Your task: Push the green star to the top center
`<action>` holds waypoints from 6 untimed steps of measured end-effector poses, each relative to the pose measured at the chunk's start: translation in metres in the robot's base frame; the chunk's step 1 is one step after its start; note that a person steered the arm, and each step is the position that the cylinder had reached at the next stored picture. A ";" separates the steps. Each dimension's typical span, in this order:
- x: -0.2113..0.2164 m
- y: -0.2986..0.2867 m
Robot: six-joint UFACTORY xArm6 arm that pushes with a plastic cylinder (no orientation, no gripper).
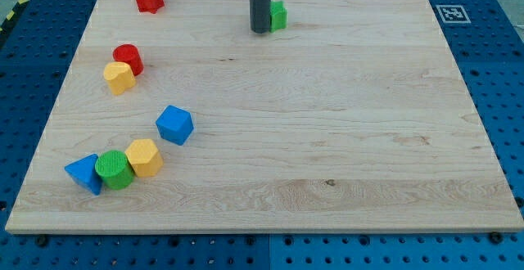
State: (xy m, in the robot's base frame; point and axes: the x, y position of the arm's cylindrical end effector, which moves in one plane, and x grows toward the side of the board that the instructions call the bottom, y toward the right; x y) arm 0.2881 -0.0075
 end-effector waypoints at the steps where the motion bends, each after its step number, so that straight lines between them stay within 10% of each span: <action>1: 0.000 0.002; 6: 0.005 0.047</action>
